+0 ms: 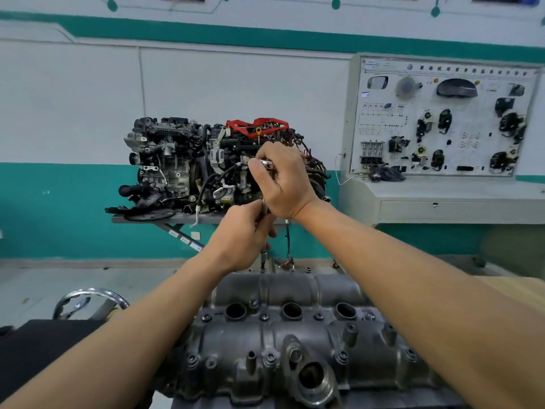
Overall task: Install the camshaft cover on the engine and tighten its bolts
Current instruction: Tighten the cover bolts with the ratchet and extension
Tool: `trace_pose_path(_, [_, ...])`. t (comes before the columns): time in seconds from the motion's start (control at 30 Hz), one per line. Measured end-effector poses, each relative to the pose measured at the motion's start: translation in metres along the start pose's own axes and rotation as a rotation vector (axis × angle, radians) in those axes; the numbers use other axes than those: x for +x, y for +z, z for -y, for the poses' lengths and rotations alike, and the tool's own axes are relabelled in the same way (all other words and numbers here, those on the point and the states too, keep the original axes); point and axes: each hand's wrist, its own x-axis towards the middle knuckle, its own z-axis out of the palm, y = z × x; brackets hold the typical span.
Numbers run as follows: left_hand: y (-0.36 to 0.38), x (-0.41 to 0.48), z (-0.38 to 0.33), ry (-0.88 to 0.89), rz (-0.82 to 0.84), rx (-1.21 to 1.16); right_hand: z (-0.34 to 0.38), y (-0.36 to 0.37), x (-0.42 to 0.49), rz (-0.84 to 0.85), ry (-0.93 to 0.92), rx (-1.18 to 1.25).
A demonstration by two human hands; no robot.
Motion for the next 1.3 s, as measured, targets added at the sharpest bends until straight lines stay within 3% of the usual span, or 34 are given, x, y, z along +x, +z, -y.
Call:
trace_pose_path(0.1, [0.001,-0.004,0.006,-0.042,-0.016,-0.013,0.000,-0.002,0.007,0.085,-0.093,-0.185])
trace_pose_path(0.27, [0.010,-0.007,0.013,-0.097,0.168,0.204,-0.003,-0.021,0.015,0.244,-0.048,-0.447])
trace_pose_path(0.5, [0.004,-0.007,0.012,-0.194,0.178,0.258,0.005,-0.014,0.020,0.250,0.058,-0.555])
trace_pose_path(0.67, [0.001,-0.004,0.015,-0.167,0.230,0.262,-0.005,-0.018,0.022,0.272,0.079,-0.414])
trace_pose_path(0.83, [-0.002,-0.006,0.019,-0.139,0.227,0.208,-0.014,-0.018,0.026,0.294,-0.015,-0.207])
trace_pose_path(1.07, [0.001,-0.009,0.015,-0.166,0.184,0.122,-0.019,-0.011,0.026,0.302,0.131,-0.273])
trace_pose_path(1.2, [0.000,-0.007,0.002,-0.058,0.073,-0.105,-0.005,-0.033,0.045,0.110,0.050,-0.246])
trace_pose_path(1.3, [0.010,0.004,-0.011,-0.028,0.144,-0.160,0.006,-0.049,0.054,0.162,-0.031,-0.356])
